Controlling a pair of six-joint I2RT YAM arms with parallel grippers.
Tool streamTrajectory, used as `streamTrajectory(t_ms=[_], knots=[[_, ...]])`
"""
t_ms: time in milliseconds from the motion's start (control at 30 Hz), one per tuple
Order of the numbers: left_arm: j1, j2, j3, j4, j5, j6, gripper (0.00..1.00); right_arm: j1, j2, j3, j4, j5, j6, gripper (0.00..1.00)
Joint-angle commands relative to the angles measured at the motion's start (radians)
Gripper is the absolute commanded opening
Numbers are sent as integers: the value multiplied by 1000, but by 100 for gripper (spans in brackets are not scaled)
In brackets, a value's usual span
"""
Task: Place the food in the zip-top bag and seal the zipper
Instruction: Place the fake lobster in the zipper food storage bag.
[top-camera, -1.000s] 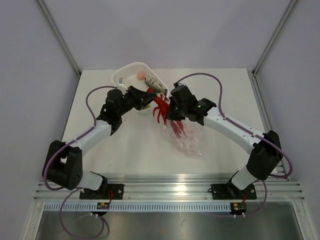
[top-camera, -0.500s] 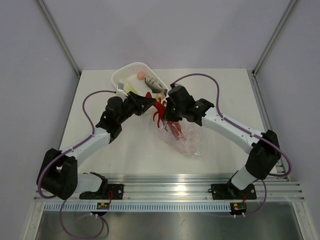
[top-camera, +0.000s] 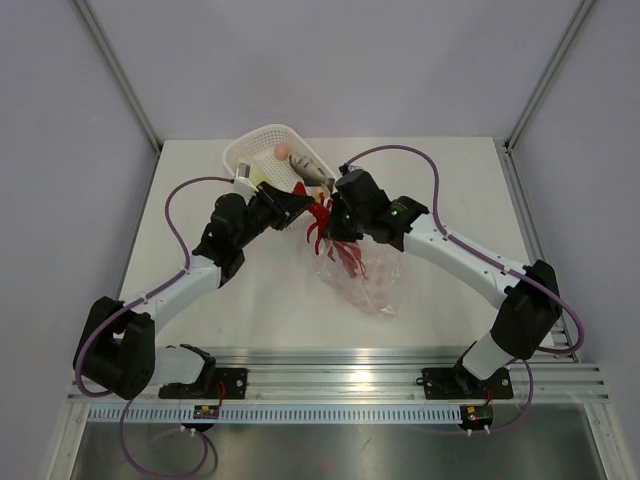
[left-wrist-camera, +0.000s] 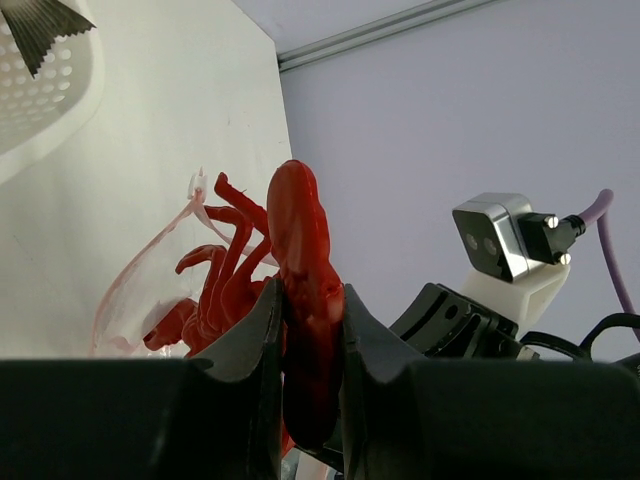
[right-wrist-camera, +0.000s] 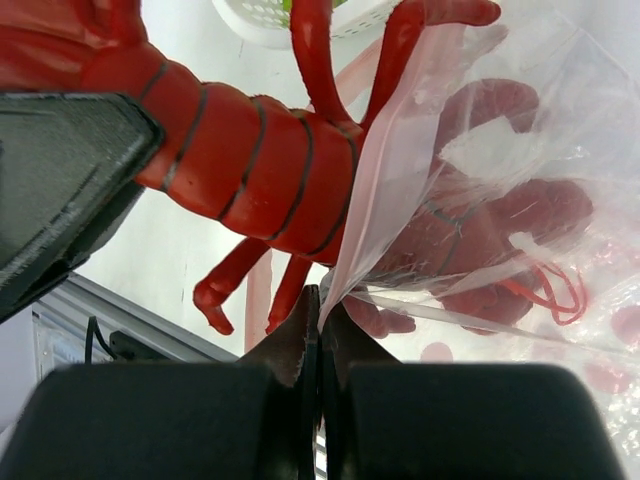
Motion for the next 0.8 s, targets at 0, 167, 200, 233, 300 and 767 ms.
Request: streamTrajectory(t_ms=[0, 167, 200, 233, 300, 767], knots=[[-13, 4, 19, 85, 33, 43, 0, 12, -32, 64, 38, -26, 1, 0], [-13, 21, 14, 102, 89, 44, 0, 11, -27, 92, 9, 12, -18, 0], [-13, 25, 14, 106, 102, 40, 0, 12, -27, 96, 5, 30, -19, 0], [-13, 24, 11, 114, 111, 37, 0, 12, -26, 105, -2, 38, -24, 0], [-13, 24, 9, 114, 138, 33, 0, 11, -24, 115, -17, 72, -33, 0], [-11, -19, 88, 7, 296, 96, 0, -14, 3, 115, -55, 155, -53, 0]])
